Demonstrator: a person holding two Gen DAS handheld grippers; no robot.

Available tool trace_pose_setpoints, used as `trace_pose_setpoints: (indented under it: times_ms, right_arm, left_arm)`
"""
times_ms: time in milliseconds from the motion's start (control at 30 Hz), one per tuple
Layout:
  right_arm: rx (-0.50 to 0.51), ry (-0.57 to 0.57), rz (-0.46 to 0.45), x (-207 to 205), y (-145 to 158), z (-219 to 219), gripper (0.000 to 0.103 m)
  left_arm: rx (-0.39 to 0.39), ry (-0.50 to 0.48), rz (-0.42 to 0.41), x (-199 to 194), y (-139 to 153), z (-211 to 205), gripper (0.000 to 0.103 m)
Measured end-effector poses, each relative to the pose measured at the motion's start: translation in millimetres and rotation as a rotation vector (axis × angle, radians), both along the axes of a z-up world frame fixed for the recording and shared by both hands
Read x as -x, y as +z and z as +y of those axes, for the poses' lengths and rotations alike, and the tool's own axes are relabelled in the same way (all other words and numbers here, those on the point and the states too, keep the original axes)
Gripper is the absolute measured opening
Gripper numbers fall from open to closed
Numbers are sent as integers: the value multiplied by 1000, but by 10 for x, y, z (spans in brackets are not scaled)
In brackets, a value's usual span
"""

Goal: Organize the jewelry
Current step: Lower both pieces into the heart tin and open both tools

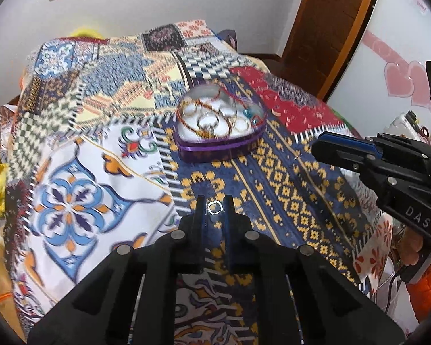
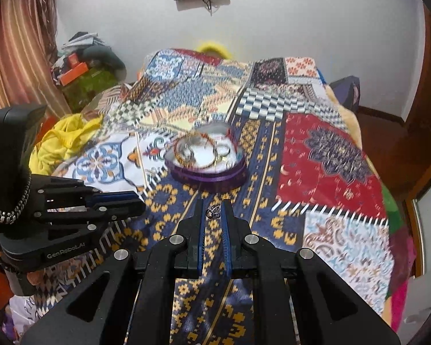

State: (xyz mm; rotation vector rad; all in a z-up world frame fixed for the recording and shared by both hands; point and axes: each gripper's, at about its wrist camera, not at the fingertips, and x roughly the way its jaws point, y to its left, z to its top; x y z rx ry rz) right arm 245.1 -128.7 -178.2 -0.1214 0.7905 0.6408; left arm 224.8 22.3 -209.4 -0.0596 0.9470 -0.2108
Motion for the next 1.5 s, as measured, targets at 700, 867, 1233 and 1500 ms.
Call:
trace_pose_setpoints:
  times_ms: [700,867,1233,1500]
  right_arm:
    - [-93,-13,-122,-253,521,219,9]
    - [-98,-2,-99,-379,448,307,9]
    - [-48,23,18,-639,39,454,10]
    - [1,40,67,-692,-155,453,10]
  left_arm:
    - [12,45,-170,-277,600,192,9]
    - [21,41,-157,-445,543,197,9]
    - [54,22,-91,-778,325,183,9]
    - [35,8,-67,-859,193,100,9]
